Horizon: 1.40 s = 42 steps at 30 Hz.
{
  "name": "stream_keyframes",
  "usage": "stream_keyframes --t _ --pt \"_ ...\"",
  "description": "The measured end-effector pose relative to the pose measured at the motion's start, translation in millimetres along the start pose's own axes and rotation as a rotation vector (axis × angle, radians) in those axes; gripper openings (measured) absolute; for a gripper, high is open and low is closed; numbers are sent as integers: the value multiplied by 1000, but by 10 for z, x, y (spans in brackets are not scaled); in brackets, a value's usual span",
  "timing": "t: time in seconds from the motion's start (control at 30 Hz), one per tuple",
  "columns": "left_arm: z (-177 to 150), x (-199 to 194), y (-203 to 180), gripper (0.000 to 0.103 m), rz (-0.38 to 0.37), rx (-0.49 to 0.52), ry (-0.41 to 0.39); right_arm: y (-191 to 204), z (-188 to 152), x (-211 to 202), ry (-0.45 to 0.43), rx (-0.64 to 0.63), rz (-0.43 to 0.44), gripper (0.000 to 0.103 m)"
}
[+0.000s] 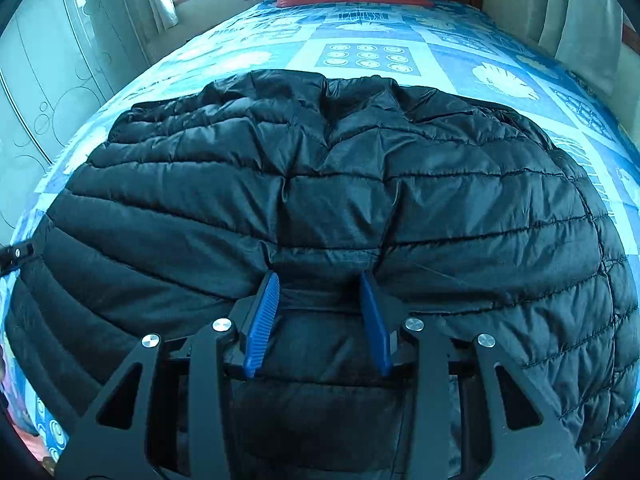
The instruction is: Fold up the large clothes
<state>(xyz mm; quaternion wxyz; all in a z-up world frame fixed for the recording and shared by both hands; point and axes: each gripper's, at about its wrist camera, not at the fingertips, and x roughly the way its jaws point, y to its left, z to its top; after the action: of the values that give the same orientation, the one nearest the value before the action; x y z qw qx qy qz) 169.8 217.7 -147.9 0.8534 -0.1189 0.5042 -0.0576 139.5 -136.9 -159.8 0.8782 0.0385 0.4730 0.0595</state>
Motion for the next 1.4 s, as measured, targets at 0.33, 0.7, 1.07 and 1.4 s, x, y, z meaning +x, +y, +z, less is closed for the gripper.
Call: stream_keyframes --t 0.33,0.7,1.07,1.4 --pt "107 468 174 78 -181 -50 125 102 -101 47 -34 -35 -45 41" --pt "192 -189 -309 24 -317 -7 34 241 -229 12 -50 -39 -61 41" --pt "313 -817 -1655 23 -344 176 -51 39 -186 -196 -72 8 6 41" --pt "84 -576 -2531 23 -218 313 -51 -937 -329 -914 -135 115 -54 43"
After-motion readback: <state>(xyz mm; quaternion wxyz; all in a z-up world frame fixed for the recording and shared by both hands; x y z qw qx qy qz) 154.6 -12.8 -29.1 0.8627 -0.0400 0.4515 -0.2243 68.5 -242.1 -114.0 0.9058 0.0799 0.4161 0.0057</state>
